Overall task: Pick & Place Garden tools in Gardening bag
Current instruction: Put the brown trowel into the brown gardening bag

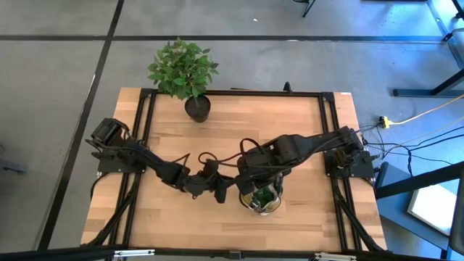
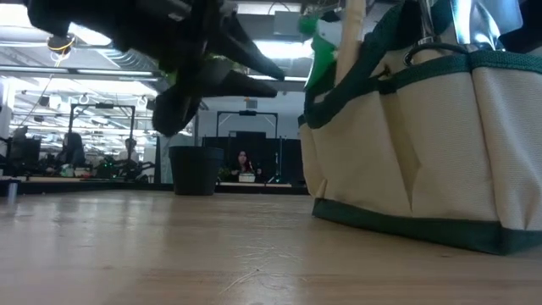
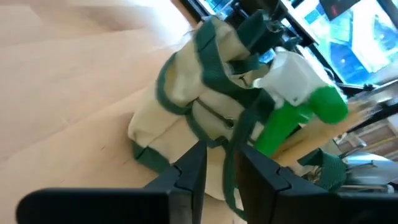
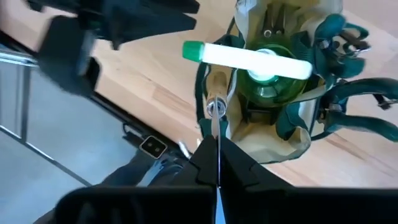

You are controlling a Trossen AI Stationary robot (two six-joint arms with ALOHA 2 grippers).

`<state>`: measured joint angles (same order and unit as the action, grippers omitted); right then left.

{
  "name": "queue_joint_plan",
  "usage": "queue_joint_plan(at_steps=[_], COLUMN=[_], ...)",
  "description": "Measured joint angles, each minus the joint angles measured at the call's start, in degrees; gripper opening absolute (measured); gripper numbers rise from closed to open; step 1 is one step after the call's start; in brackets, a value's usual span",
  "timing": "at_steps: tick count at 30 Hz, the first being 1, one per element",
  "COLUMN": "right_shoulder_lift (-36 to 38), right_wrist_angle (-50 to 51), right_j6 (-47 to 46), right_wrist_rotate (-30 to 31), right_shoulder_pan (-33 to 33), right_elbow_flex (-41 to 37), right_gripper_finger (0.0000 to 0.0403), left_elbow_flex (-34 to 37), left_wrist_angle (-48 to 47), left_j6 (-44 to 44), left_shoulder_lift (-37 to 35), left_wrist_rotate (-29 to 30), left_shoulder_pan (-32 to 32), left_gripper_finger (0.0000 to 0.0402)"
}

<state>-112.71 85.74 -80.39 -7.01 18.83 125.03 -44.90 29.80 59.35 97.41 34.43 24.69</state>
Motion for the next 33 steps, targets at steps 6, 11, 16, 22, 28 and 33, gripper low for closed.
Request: queue_joint_plan(at_steps=[6,11,16,22,28,33], right_shoulder_lift=[0.07,1.12,1.27,1.27,1.27,1.27], right_wrist_angle=[4.2,2.05,-0.03,-5.57,0.7,4.09], right_j6=[-1.7,-2.02,-0.28,1.37,1.68,3.32], right_wrist_rotate=[2.96,4.25,2.97,-0.43,-1.35,-1.78], right_shoulder_pan=[-0.55,-2.15,-4.54,-6.53,-8.53,-9.54], right_elbow_flex=[8.95,9.67,9.97,9.97,9.97,9.85], right_gripper_finger=[0.0,0.0,0.0,0.0,0.0,0.0], left_elbow_flex=[2.69,2.72,2.72,2.72,2.72,2.72], left_wrist_angle=[-0.41,-1.64,-1.24,-1.25,1.88,2.62], left_j6=[3.49,2.88,2.39,1.18,-0.92,-1.02], left_shoulder_lift=[-0.09,-0.07,-0.07,-0.07,-0.07,-0.07], left_wrist_rotate=[-0.29,-1.03,-1.02,-2.39,-4.78,-5.33], left_shoulder_pan=[0.09,0.11,0.11,0.11,-0.11,-0.46], left_gripper_finger=[0.0074,0.0073,0.0073,0.0073,0.0072,0.0072])
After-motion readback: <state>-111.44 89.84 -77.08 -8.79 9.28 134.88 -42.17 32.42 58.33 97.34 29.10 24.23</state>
